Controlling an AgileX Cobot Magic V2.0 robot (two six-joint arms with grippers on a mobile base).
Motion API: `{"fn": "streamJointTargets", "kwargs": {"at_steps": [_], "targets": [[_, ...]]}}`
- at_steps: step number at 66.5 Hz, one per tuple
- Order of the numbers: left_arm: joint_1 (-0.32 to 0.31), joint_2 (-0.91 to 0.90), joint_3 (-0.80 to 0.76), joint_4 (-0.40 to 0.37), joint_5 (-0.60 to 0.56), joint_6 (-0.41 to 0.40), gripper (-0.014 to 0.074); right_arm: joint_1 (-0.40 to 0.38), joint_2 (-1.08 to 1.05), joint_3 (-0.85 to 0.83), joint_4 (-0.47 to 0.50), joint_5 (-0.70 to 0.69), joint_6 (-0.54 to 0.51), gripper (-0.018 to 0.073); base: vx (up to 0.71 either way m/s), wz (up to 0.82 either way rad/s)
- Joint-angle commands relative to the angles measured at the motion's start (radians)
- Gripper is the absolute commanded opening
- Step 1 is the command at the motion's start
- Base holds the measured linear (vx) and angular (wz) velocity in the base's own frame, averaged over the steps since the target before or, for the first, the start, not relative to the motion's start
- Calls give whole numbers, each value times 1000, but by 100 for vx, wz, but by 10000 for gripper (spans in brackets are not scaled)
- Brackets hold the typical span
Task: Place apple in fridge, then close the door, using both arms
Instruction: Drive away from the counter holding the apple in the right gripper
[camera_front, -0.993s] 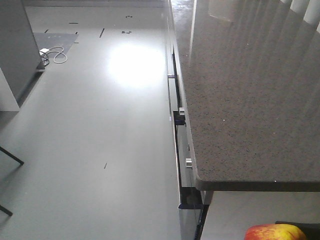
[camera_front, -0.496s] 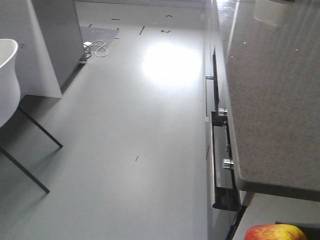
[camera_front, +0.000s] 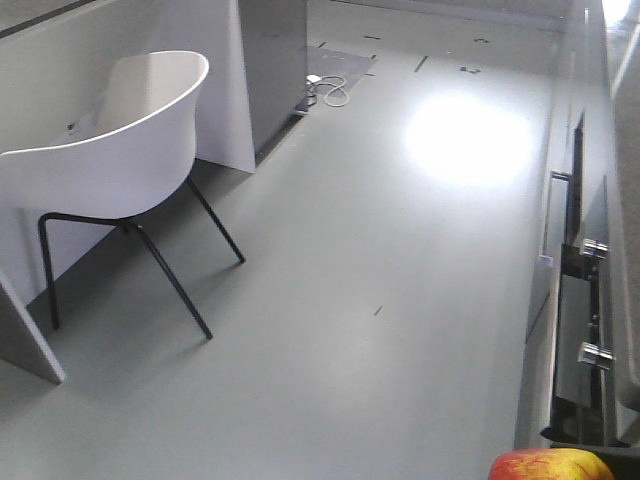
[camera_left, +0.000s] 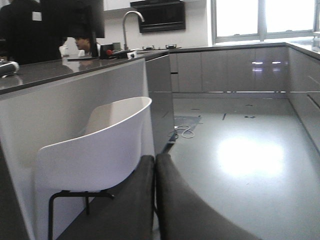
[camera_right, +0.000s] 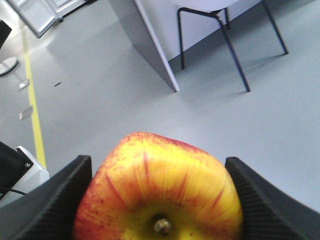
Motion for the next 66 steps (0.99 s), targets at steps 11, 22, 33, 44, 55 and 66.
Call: {"fn": "streamJointTargets", "kwargs": {"at_steps": [11,22,33,44,55,66], "targets": [[-7,-15,-17,-4,-69,-11,-6,-3,7,-23,61,-36,-9,150,-7,51],[-7,-15,-17,-4,-69,-11,-6,-3,7,-23,61,-36,-9,150,-7,49],[-7,-15,-17,-4,-69,-11,-6,-3,7,-23,61,-36,-9,150,-7,48],[-7,-15,-17,-4,-69,-11,-6,-3,7,-23,61,-36,-9,150,-6,51],[-7,-15,-17,-4,-69,-11,-6,-3,7,-23,61,-36,-9,150,-6,54],[-7,-15,-17,-4,-69,-11,-6,-3,7,-23,61,-36,-9,150,-6,54]]}}
